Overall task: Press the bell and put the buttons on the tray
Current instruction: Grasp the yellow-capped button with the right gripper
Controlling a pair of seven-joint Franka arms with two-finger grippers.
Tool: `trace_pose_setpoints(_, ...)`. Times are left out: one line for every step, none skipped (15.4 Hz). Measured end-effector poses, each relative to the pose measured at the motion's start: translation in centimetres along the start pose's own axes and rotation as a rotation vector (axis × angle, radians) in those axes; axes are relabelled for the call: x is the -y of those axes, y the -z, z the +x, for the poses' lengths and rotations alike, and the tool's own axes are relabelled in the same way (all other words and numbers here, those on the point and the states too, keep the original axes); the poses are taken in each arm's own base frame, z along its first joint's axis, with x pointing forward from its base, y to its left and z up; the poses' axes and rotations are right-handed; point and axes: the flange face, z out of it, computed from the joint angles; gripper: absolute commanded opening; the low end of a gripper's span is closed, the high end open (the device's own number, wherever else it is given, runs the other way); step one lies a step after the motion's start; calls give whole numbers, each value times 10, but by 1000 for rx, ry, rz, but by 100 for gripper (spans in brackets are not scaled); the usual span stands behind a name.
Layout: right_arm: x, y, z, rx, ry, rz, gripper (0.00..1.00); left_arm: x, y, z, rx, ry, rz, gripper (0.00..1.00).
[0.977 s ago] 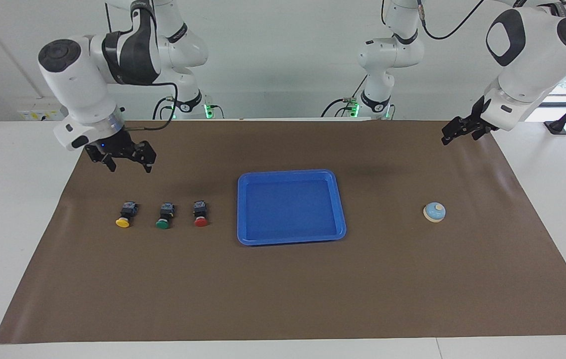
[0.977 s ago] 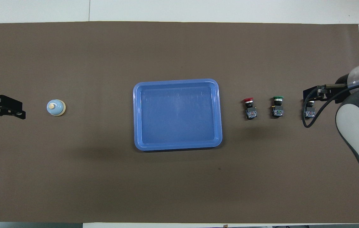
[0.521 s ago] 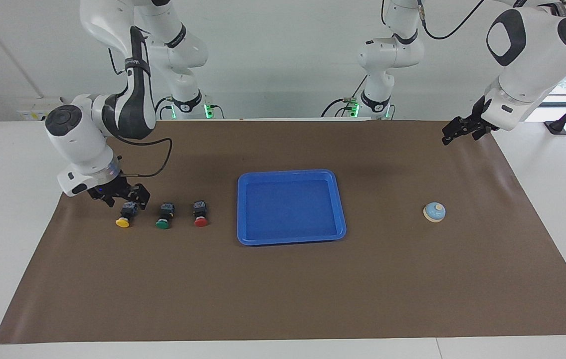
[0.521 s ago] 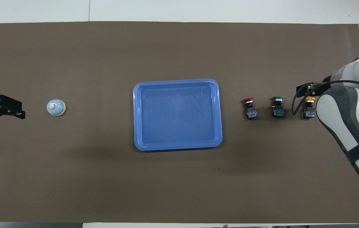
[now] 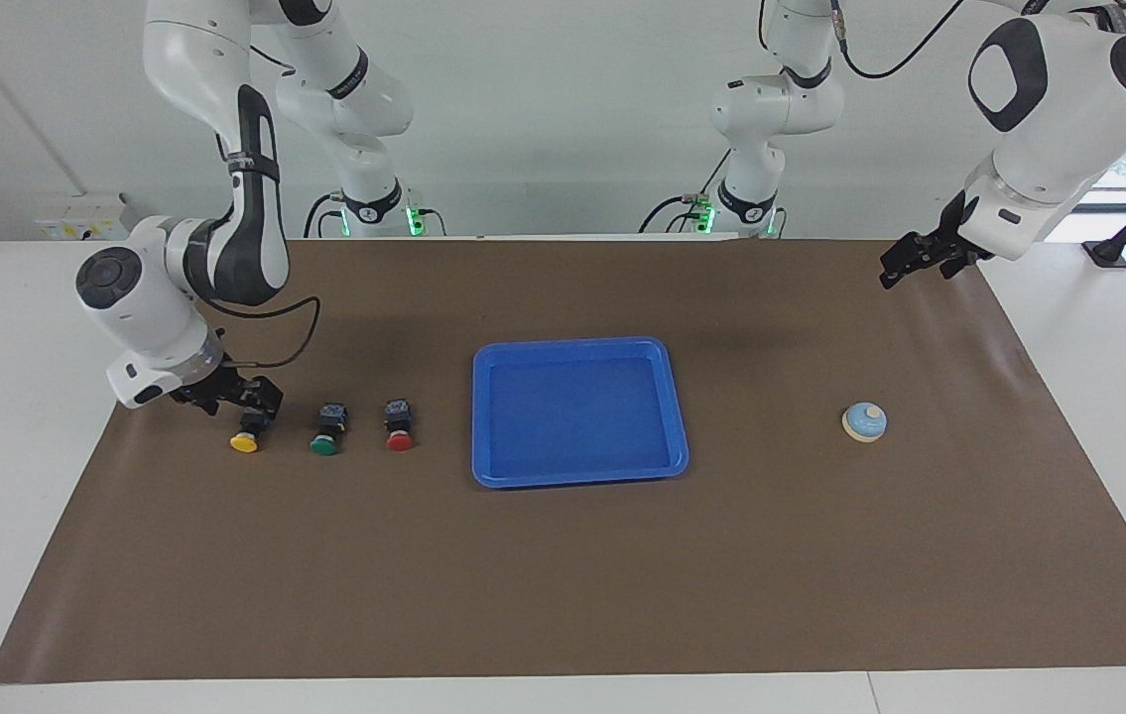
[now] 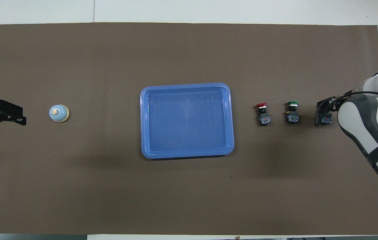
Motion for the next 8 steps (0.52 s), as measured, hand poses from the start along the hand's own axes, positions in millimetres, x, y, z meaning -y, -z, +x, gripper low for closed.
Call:
trace_pose_setpoints(1, -4, -2, 10, 1, 1, 100, 0, 0, 0, 0, 0, 0, 100)
trace_pose_setpoints(1, -9, -5, 21, 2, 1, 100, 0, 0, 0, 0, 0, 0, 100)
trace_pose_setpoints(1, -14, -8, 29, 4, 2, 100, 0, 0, 0, 0, 0, 0, 100)
trace_pose_setpoints(1, -19, -10, 29, 10, 2, 100, 0, 0, 0, 0, 0, 0, 100)
trace_pose_setpoints(0, -23, -11, 19, 20, 2, 100, 0, 0, 0, 0, 0, 0, 100)
trace_pose_setpoints(-2, -27, -12, 8, 27, 2, 100, 0, 0, 0, 0, 0, 0, 100)
trace_pose_setpoints(-3, -30, -14, -1, 32, 1, 100, 0, 0, 0, 0, 0, 0, 100)
trace_pose_setpoints(-4, -33, -15, -9, 33, 1, 99, 0, 0, 0, 0, 0, 0, 100)
